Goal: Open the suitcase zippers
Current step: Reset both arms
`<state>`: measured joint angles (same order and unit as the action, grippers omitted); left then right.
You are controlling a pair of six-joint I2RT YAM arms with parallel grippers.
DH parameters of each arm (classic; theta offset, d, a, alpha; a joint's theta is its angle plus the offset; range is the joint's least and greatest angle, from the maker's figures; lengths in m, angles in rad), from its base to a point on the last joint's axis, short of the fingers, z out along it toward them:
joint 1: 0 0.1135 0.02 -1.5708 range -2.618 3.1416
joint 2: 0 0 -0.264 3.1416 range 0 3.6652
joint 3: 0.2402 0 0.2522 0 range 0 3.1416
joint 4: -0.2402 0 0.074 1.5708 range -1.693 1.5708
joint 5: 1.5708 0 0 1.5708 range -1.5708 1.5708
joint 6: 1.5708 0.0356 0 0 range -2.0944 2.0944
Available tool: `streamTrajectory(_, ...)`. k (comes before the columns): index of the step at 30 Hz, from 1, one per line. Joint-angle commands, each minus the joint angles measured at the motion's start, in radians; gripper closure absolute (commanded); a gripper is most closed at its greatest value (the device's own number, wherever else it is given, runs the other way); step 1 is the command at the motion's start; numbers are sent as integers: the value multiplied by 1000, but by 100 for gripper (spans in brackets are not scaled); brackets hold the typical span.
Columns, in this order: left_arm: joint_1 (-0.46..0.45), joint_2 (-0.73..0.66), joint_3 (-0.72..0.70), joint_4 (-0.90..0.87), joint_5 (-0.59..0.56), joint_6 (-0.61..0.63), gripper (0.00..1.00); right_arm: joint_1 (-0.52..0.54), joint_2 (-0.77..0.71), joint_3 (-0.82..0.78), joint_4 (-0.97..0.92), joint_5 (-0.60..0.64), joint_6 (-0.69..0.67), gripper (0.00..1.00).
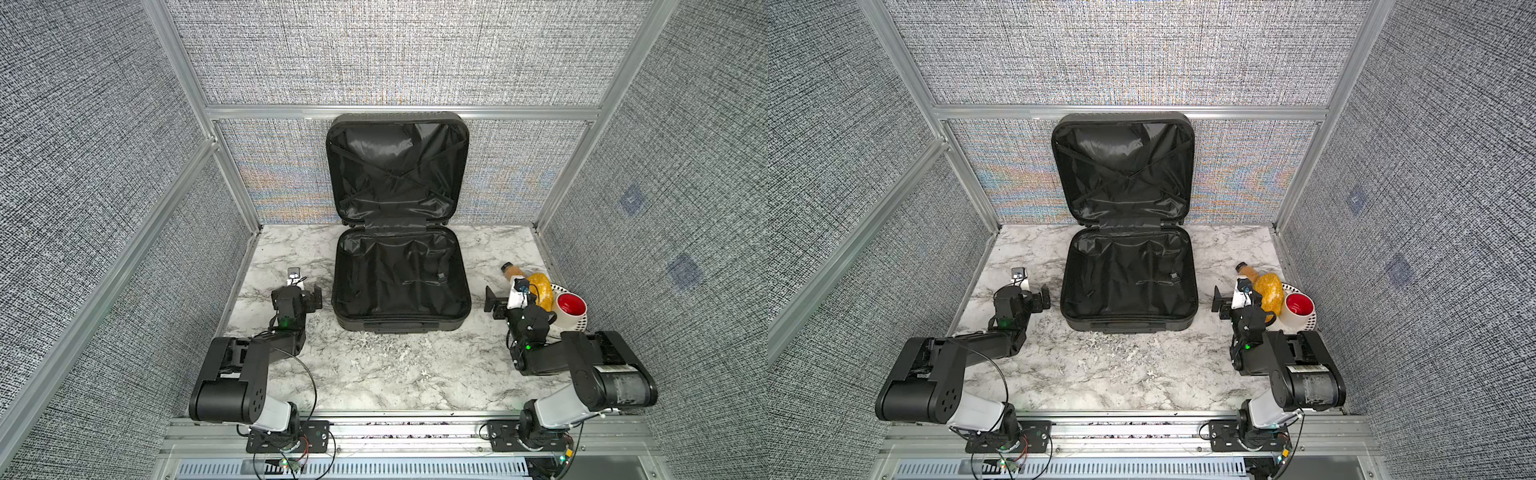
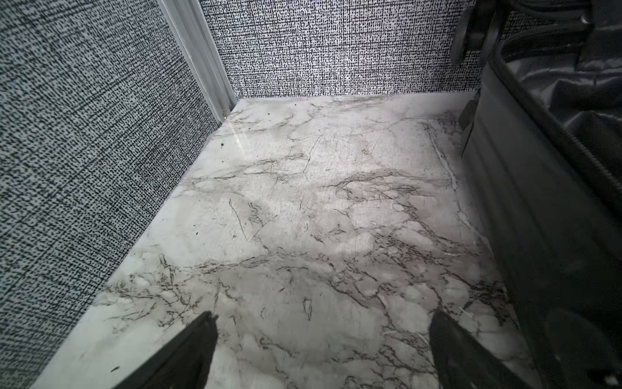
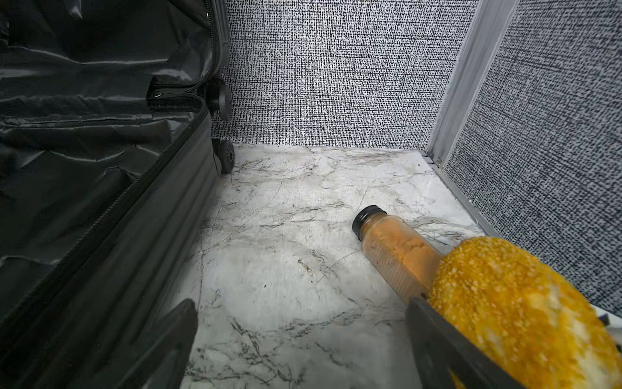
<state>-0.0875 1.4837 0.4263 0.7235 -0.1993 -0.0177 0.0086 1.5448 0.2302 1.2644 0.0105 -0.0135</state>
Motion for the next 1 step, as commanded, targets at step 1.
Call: streamTrajectory(1, 0, -1, 4, -8, 10, 9, 1, 1, -7, -4, 6, -11, -8, 2)
